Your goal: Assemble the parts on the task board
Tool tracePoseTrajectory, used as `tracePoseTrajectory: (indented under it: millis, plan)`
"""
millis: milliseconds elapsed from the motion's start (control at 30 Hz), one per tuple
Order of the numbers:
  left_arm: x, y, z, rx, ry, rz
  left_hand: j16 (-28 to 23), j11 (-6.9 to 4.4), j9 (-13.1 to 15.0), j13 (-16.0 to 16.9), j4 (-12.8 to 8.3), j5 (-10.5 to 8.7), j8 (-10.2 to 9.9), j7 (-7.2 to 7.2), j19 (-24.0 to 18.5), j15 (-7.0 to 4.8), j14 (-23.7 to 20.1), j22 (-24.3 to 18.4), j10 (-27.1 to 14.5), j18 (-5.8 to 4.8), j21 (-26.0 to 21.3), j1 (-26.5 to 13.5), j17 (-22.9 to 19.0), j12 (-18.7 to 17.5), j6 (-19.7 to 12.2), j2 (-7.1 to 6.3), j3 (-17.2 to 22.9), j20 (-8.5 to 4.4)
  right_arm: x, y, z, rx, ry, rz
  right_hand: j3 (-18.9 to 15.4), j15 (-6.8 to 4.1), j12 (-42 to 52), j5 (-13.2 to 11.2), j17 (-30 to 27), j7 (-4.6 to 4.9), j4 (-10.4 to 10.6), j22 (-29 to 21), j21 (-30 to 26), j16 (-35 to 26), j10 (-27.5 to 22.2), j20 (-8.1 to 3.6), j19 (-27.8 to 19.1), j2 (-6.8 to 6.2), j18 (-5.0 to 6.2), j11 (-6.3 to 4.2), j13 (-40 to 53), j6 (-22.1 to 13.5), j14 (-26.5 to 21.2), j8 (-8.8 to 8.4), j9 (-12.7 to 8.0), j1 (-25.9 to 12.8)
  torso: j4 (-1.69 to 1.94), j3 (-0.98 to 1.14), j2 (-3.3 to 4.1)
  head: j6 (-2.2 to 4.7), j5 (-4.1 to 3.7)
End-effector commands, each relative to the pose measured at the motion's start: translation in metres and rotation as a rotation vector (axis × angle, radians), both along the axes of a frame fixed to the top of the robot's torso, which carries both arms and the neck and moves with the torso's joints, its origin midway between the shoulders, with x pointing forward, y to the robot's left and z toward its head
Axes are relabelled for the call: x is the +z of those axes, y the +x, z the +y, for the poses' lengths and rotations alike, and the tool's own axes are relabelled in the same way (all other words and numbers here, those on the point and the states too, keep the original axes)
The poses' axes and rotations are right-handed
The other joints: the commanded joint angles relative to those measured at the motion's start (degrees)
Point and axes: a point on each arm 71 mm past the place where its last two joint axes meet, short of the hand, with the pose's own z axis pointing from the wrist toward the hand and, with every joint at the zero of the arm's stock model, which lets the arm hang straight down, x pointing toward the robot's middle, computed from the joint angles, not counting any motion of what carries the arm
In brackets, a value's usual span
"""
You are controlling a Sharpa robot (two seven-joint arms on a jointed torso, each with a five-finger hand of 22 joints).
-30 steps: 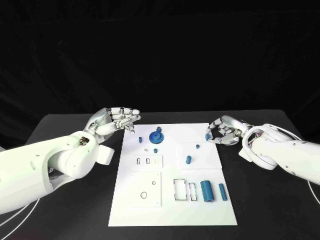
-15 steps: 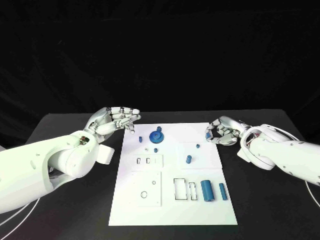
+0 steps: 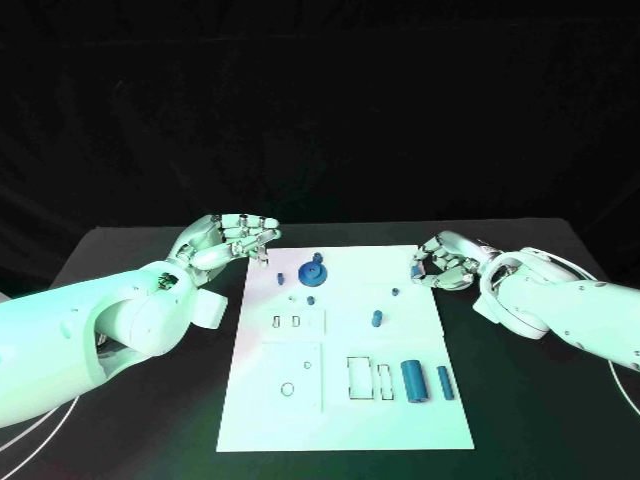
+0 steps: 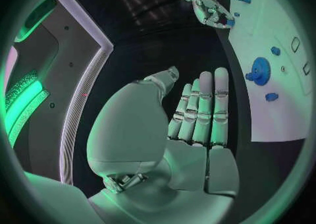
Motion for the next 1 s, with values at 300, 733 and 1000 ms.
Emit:
tracePoseTrajectory:
  millis: [300,733,1000]
  plan:
    - [0.001,0.0,-0.001,-0.013,-0.007,-0.004,0.2,0.0,0.1,0.0,-0.1,0.06,-0.2,0.05,-0.3,0.04,-0.3,0.1,-0.4,0.8,0.4,0.0,-0.1,-0.2,-0.2,0.04,0.4,0.04,0.006,-0.002,0.002,-0.073,0.031,-0.076,0.7,-0.44,0.2,1.6,13.9,-0.92,0.1,15.1,0.3,0.2,6.0,-0.63,5.9,1.31,-0.39,-0.62,15.1,0.8,5.7,0.57,1.0,-0.5,-0.05,0.0,-0.09,-0.03,0.12]
    - [0.0,0.002,0.0,-0.005,-0.004,-0.003,0.2,0.0,0.1,0.0,-0.1,0.06,-0.2,0.05,-0.3,0.04,-0.3,0.1,-0.4,0.8,0.4,0.0,-0.1,-0.2,-0.2,0.04,0.4,0.04,0.042,-0.017,0.039,-0.1,0.08,-0.09,1.0,-0.48,0.2,2.7,13.7,-0.96,0.0,15.1,0.3,0.1,6.0,-0.73,5.9,1.4,-0.39,-0.72,15.1,0.6,5.7,0.81,1.2,-0.8,-0.25,-0.19,-0.57,-0.11,0.36]
    - [-0.002,0.005,-0.003,-0.008,-0.004,0.001,0.2,0.03,0.1,0.0,-0.1,0.06,-0.3,0.09,-0.4,0.07,-0.4,0.1,-0.4,0.8,0.5,0.0,-0.1,-0.2,-0.3,0.02,0.4,0.06,0.042,-0.036,0.107,-0.005,0.09,-0.068,1.0,-0.48,0.2,2.8,13.6,-0.95,0.0,15.1,0.3,0.1,6.0,-0.73,5.9,1.47,-0.39,-0.72,15.1,0.5,5.6,0.81,1.2,-0.9,-0.26,-0.29,-1.1,-0.69,1.24]
